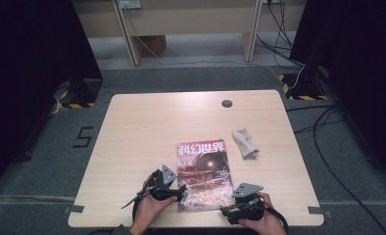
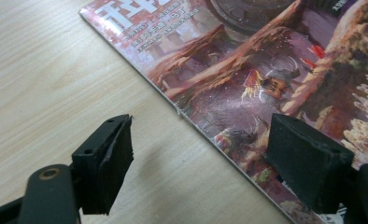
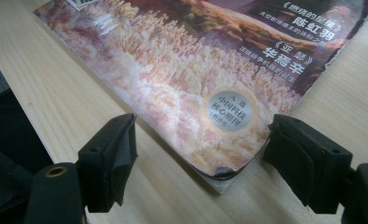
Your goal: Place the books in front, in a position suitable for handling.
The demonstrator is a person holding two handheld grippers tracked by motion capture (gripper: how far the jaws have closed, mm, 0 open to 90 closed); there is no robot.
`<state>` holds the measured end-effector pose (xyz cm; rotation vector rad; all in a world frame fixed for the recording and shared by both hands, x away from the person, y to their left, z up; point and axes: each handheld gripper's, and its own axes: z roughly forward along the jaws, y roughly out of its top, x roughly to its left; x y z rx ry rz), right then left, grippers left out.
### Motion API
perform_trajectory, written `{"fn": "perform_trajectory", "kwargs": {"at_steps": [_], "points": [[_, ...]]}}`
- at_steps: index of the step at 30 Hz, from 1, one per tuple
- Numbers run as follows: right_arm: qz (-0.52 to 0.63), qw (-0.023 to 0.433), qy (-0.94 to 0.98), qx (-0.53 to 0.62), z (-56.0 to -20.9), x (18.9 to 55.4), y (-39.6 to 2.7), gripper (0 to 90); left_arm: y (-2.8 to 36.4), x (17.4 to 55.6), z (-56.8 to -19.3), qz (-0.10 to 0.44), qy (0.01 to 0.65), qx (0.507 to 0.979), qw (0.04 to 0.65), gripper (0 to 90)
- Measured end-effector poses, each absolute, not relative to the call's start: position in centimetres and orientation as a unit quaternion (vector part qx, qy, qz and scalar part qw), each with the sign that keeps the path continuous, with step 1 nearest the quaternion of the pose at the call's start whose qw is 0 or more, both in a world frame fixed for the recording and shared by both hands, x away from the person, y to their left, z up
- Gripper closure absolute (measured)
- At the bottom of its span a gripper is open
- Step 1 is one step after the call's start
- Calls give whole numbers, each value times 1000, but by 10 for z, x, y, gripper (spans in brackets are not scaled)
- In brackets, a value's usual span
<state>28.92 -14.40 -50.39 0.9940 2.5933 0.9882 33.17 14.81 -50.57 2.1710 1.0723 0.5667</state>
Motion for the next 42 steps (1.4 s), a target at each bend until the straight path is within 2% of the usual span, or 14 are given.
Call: {"fn": "perform_trajectory", "kwargs": {"at_steps": [9, 10, 12, 20, 25, 29, 42], "points": [[337, 88, 874, 338, -503, 291, -146, 245, 148, 333, -506, 216, 408, 827, 321, 204], [349, 82, 868, 343, -502, 293, -149, 270, 149, 333, -506, 214, 407, 827, 323, 218], [356, 79, 864, 347, -500, 295, -152, 265, 150, 332, -506, 206, 412, 824, 331, 229], [385, 104, 827, 397, -490, 312, -175, 257, 157, 325, -502, 164, 425, 809, 371, 225], [404, 133, 801, 422, -484, 329, -188, 204, 159, 314, -502, 145, 423, 809, 381, 202], [403, 156, 789, 437, -481, 345, -194, 204, 164, 300, -502, 138, 417, 813, 383, 190], [382, 191, 771, 472, -477, 388, -210, 255, 173, 285, -502, 127, 408, 817, 386, 184]]}}
